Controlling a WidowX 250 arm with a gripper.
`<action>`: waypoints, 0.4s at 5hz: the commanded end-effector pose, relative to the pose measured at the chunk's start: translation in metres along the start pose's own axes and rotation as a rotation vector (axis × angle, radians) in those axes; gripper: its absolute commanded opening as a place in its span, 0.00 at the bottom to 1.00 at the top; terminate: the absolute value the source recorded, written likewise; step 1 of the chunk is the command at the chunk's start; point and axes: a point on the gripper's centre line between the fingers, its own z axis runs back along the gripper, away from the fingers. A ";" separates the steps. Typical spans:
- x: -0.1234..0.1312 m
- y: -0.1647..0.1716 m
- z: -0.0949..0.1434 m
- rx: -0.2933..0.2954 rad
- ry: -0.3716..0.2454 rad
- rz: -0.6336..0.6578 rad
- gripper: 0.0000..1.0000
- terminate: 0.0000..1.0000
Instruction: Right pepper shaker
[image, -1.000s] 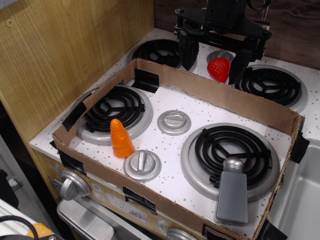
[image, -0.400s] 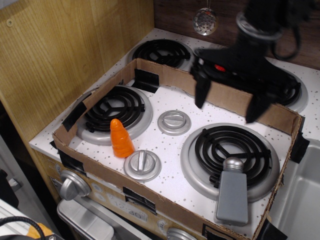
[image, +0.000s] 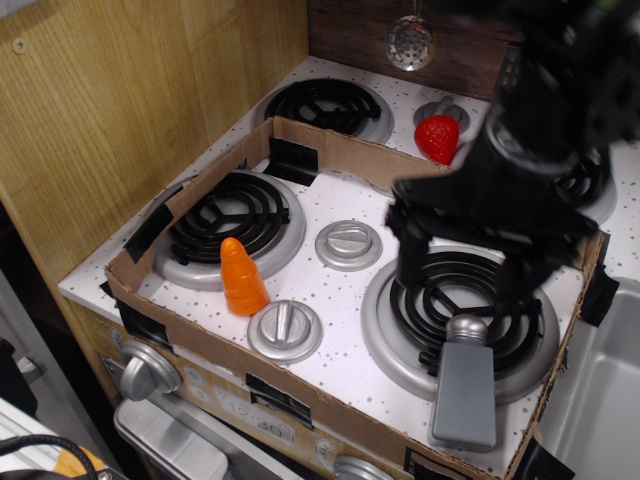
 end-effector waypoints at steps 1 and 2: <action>-0.010 -0.014 -0.003 -0.072 -0.064 0.074 1.00 0.00; -0.010 -0.015 -0.010 -0.080 -0.095 0.073 1.00 0.00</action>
